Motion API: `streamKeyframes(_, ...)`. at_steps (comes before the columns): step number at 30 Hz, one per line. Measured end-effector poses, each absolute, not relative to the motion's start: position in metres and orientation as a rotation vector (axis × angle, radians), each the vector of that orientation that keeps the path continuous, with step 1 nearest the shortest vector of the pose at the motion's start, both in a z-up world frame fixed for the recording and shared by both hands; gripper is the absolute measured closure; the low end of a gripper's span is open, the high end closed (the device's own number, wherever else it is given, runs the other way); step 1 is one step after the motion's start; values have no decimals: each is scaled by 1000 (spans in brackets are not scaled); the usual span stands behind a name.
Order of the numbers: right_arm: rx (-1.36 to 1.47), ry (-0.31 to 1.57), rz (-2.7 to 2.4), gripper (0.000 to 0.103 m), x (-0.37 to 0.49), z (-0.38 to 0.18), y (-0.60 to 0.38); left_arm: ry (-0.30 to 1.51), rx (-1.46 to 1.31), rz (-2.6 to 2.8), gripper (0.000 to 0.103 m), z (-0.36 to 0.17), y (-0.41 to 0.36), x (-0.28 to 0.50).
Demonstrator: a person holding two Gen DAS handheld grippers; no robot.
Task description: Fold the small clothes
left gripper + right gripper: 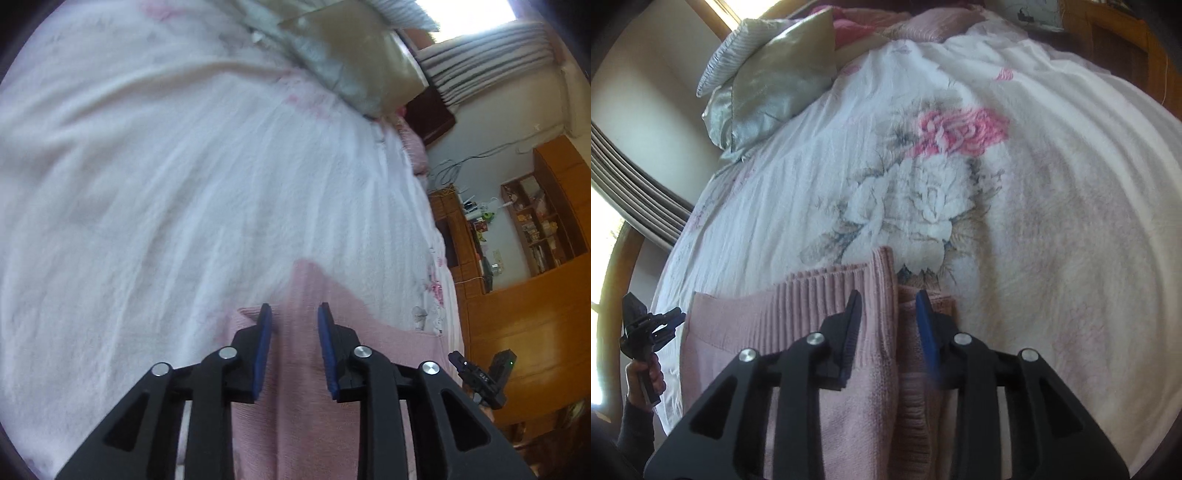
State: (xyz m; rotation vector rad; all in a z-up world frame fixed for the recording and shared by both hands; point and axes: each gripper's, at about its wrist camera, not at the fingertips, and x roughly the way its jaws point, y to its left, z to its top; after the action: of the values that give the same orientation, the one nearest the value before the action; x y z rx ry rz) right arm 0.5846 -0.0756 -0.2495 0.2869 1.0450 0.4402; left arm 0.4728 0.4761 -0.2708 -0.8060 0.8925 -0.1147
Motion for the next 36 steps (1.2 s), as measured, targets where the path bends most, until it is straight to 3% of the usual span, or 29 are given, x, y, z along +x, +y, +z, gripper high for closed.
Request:
streamKeyframes(4, 331, 1015, 555, 72, 573, -230, -67, 831, -785, -315, 61, -236, 436, 465)
streamKeyframes(9, 311, 1129, 574, 72, 575, -267, -39, 995, -728, -342, 60, -276, 399, 491)
streamKeyframes(10, 307, 1151, 549, 78, 577, -277, -39, 1022, -728, -302, 60, -288, 401, 495)
streamKeyframes(13, 292, 1164, 511, 90, 586, -292, -44, 1066, -767, -268, 77, -310, 415, 498)
streamKeyframes(15, 311, 1161, 516, 87, 584, -287, -47, 1063, -775, -265, 73, -304, 419, 495)
streamKeyframes(16, 311, 1149, 523, 78, 581, -280, -47, 1045, -769, -263, 61, -295, 419, 489)
streamKeyframes(17, 318, 1131, 538, 76, 572, -272, -49, 1019, -767, -277, 54, -284, 419, 481)
streamKeyframes(20, 330, 1095, 652, 76, 537, -251, -47, 977, -755, -431, 52, -260, 401, 445)
streamKeyframes(23, 294, 1141, 658, 76, 516, -263, -47, 1013, -717, -484, 52, -270, 381, 410)
streamKeyframes(24, 264, 1158, 620, 79, 515, -274, -50, 1046, -696, -453, 52, -282, 379, 405)
streamKeyframes(25, 261, 1167, 594, 91, 518, -283, -54, 1080, -697, -409, 52, -298, 382, 402)
streamKeyframes(27, 302, 1180, 548, 103, 523, -292, -67, 1092, -771, -378, 64, -319, 395, 396)
streamKeyframes(28, 318, 1173, 533, 95, 521, -286, -70, 1076, -797, -361, 66, -318, 401, 391)
streamKeyframes(30, 326, 1145, 564, 72, 503, -263, -69, 1018, -826, -375, 55, -301, 401, 376)
streamKeyframes(33, 330, 1102, 720, 72, 452, -235, -57, 953, -772, -531, 48, -270, 370, 346)
streamKeyframes(36, 293, 1161, 808, 72, 411, -252, -32, 1006, -707, -600, 47, -282, 332, 332)
